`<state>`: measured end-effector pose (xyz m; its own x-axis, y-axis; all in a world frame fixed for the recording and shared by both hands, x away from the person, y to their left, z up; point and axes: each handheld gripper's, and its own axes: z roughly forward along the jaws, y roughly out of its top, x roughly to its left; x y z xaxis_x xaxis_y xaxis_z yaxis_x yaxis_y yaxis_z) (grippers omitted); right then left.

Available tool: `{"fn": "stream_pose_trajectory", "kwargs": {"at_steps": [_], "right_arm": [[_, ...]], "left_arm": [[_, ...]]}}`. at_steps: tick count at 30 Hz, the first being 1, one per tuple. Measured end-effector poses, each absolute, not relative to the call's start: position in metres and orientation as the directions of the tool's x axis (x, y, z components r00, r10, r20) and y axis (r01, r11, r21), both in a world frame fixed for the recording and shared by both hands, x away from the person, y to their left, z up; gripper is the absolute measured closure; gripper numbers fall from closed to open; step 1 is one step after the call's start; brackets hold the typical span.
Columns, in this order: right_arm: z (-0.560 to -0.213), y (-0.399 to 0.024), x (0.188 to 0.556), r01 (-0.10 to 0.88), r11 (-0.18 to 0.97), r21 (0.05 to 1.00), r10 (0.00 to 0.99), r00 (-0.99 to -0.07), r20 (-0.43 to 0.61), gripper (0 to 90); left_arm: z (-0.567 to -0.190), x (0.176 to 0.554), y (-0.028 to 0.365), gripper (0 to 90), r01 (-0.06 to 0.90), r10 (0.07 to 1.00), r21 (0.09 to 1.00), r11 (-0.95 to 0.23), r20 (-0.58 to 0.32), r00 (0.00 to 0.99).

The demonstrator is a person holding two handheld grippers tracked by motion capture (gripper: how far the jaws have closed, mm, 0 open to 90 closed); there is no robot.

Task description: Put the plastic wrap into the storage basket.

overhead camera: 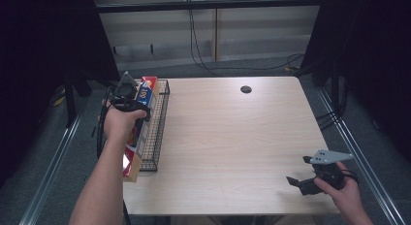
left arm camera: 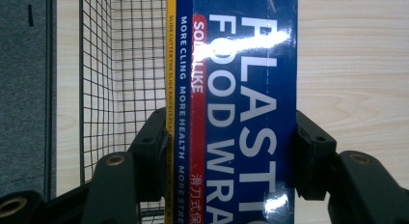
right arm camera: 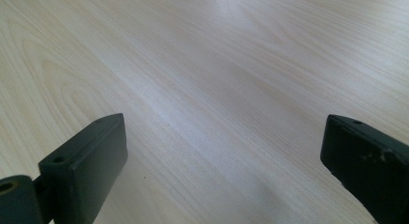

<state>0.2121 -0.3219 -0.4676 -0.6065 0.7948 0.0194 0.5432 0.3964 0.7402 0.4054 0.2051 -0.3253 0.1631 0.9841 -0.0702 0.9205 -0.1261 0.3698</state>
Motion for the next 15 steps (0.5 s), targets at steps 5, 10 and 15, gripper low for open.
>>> {"fn": "stream_pose_trajectory", "kwargs": {"at_steps": [5, 10, 15], "right_arm": [[-0.468, -0.322, 0.212, 0.544, 0.397, 0.739, 0.796, -0.605, 0.018, 2.3], [-0.468, -0.322, 0.212, 0.543, 0.400, 0.738, 0.794, -0.608, 0.018, 2.3], [-0.468, -0.322, 0.212, 0.544, 0.396, 0.740, 0.793, -0.609, 0.023, 2.3]], "left_arm": [[-0.329, 0.406, 0.206, 42.9, 0.922, 0.985, 0.368, -0.118, -0.072, 0.155], [-0.335, 0.408, 0.208, 42.8, 0.926, 0.986, 0.361, -0.114, -0.074, 0.150], [-0.340, 0.410, 0.210, 42.9, 0.928, 0.986, 0.356, -0.112, -0.078, 0.149]]}}
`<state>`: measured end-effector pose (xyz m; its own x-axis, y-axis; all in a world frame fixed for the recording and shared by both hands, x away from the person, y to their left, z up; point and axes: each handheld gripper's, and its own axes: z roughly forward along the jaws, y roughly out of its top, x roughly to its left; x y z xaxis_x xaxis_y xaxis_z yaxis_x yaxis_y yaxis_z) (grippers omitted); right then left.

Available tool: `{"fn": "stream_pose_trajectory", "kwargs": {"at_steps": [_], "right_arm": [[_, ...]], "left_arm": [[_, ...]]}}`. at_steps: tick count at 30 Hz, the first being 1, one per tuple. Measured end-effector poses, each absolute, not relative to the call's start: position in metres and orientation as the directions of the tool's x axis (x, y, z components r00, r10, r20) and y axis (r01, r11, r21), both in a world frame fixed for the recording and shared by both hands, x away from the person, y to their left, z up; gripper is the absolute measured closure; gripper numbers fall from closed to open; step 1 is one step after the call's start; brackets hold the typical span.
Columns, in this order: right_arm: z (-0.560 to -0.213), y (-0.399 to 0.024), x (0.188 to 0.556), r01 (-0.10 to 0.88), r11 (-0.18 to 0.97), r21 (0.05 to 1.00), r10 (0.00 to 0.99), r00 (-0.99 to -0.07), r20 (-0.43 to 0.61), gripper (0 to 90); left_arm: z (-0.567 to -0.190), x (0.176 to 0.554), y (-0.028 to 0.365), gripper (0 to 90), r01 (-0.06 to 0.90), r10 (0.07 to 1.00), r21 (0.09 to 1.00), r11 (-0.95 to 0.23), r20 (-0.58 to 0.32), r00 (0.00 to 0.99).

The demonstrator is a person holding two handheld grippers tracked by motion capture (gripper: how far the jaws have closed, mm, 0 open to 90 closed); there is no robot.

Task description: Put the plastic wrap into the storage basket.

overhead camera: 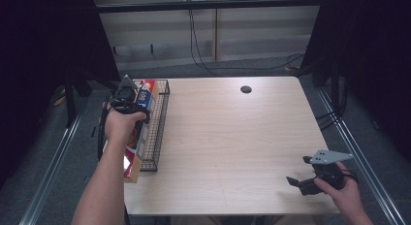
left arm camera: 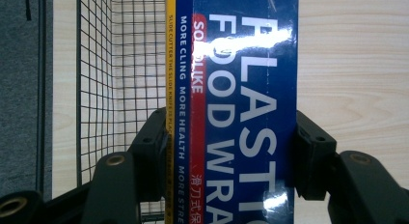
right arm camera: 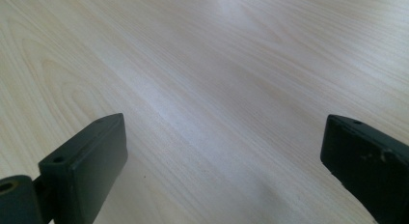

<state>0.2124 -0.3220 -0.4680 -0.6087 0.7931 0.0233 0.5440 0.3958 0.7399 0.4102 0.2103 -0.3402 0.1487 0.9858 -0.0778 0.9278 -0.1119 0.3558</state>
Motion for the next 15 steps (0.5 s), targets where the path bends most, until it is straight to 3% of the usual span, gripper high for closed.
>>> {"fn": "stream_pose_trajectory", "kwargs": {"at_steps": [15], "right_arm": [[-0.469, -0.321, 0.212, 0.544, 0.403, 0.736, 0.790, -0.613, 0.021, 2.3]], "left_arm": [[-0.359, 0.413, 0.219, 42.9, 0.936, 0.989, 0.339, -0.095, -0.077, 0.129]]}}
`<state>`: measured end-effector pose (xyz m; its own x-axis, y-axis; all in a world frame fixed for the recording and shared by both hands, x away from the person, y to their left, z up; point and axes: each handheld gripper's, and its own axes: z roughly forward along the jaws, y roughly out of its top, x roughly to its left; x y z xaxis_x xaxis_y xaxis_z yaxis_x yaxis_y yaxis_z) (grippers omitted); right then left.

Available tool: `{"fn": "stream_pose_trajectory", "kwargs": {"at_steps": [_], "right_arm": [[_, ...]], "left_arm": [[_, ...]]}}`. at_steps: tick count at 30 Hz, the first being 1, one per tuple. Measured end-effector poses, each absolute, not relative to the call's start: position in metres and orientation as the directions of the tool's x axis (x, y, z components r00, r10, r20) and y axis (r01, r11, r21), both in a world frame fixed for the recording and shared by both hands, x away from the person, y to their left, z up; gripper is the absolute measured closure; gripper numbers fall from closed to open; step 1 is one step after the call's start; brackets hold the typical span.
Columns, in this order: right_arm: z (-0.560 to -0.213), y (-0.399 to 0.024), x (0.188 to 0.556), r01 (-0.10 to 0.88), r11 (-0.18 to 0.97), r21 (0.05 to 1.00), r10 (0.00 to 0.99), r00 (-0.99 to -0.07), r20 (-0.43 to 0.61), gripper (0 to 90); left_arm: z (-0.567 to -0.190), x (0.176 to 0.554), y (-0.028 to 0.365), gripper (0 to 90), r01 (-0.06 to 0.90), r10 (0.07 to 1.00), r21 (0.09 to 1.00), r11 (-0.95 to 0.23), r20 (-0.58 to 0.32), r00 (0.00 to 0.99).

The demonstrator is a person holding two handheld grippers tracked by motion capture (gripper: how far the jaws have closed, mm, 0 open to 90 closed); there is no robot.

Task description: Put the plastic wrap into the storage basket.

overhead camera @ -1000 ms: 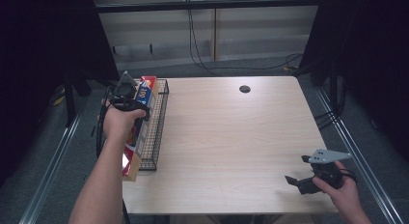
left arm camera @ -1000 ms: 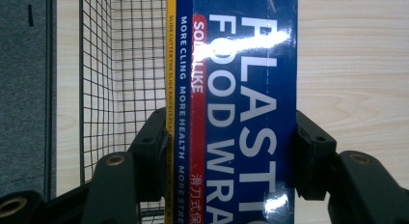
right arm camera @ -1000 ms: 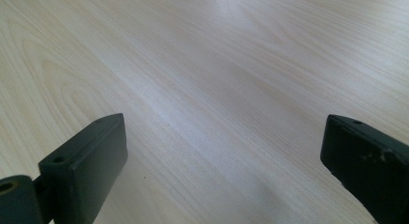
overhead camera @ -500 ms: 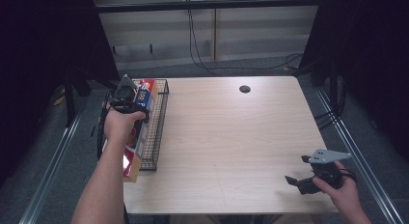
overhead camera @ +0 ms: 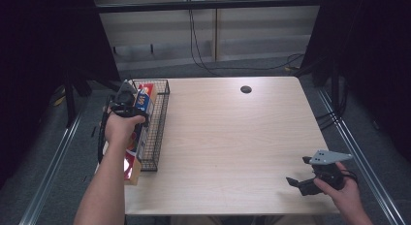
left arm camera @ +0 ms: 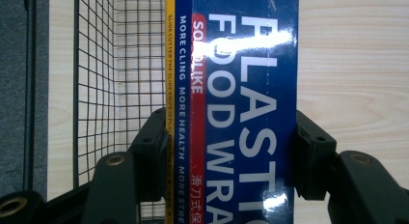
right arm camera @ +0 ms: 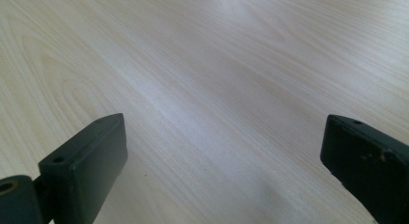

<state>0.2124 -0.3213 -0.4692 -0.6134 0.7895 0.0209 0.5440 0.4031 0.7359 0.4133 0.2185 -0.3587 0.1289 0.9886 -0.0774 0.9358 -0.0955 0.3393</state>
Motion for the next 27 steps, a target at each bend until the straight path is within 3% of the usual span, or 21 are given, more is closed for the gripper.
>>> {"fn": "stream_pose_trajectory", "kwargs": {"at_steps": [27], "right_arm": [[-0.4700, -0.3212, 0.2124, 0.544, 0.408, 0.733, 0.787, -0.616, 0.020, 2.3]], "left_arm": [[-0.3679, 0.4202, 0.2195, 42.8, 0.943, 0.992, 0.323, -0.084, -0.062, 0.110]]}}
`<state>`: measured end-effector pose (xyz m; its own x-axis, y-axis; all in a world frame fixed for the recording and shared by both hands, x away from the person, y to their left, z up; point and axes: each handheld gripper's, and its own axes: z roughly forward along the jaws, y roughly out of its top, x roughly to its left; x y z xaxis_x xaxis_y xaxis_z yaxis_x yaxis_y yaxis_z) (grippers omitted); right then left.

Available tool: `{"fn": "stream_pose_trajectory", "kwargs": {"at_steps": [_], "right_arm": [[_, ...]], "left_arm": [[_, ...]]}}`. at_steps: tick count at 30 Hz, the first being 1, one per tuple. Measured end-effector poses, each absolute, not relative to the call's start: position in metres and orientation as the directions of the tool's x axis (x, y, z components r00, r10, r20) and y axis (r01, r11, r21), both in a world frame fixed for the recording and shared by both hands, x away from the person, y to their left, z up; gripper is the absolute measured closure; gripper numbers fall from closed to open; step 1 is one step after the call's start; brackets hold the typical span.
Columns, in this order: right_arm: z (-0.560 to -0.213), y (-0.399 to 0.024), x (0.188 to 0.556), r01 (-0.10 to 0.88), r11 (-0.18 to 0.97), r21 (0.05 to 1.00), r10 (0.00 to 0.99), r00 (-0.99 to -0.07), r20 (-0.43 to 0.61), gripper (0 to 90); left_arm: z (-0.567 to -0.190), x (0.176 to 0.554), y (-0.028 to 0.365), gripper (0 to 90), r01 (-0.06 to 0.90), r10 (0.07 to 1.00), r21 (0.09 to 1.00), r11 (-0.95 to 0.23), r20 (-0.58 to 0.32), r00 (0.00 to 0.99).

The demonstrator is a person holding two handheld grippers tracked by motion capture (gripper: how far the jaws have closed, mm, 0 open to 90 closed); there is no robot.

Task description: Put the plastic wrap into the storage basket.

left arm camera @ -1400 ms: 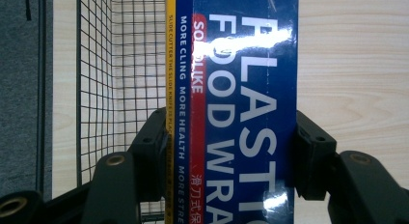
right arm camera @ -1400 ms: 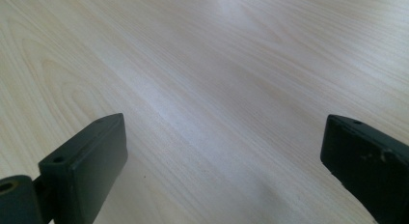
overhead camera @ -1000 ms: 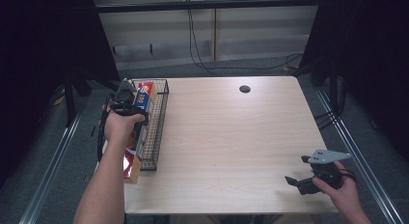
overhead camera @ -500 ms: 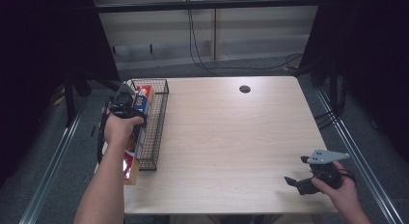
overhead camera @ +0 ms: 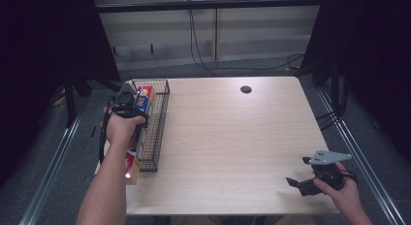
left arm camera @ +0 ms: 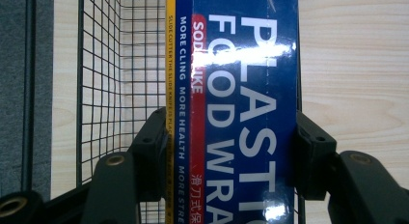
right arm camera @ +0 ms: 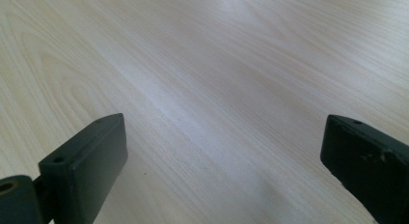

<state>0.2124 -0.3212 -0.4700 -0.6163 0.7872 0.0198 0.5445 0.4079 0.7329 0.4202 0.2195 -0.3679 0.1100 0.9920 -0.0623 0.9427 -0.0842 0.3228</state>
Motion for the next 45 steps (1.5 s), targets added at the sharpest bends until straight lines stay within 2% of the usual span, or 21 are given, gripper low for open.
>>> {"fn": "stream_pose_trajectory", "kwargs": {"at_steps": [22, 45], "right_arm": [[-0.471, -0.321, 0.212, 0.547, 0.408, 0.731, 0.789, -0.614, 0.019, 2.3], [-0.472, -0.321, 0.212, 0.546, 0.413, 0.729, 0.787, -0.617, 0.016, 2.3]], "left_arm": [[-0.375, 0.424, 0.219, 42.6, 0.945, 0.993, 0.315, -0.084, -0.049, 0.104], [-0.382, 0.435, 0.224, 42.6, 0.955, 0.997, 0.297, -0.019, -0.060, 0.038]]}}
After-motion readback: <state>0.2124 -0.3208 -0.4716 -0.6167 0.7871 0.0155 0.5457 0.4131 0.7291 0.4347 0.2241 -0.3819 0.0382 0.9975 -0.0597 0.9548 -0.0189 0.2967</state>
